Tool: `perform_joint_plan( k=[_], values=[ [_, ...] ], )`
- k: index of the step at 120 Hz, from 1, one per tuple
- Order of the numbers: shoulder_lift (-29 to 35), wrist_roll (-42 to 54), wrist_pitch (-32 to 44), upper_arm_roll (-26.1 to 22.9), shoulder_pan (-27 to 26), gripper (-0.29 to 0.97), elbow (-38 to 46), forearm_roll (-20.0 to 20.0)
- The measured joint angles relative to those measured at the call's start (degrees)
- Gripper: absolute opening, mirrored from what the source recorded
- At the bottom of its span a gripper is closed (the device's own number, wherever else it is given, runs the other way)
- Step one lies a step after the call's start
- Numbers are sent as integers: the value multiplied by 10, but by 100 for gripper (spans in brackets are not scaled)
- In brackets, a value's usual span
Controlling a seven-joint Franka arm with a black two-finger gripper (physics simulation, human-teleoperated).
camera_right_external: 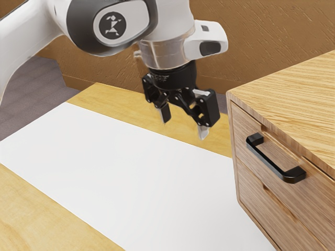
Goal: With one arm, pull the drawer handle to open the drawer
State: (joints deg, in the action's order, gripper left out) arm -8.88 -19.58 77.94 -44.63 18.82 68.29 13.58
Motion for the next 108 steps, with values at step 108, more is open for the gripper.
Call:
perform_joint_plan(
  k=[108],
  values=[
    [321, -16, 207, 364, -192, 66, 401, -200]
  ],
)
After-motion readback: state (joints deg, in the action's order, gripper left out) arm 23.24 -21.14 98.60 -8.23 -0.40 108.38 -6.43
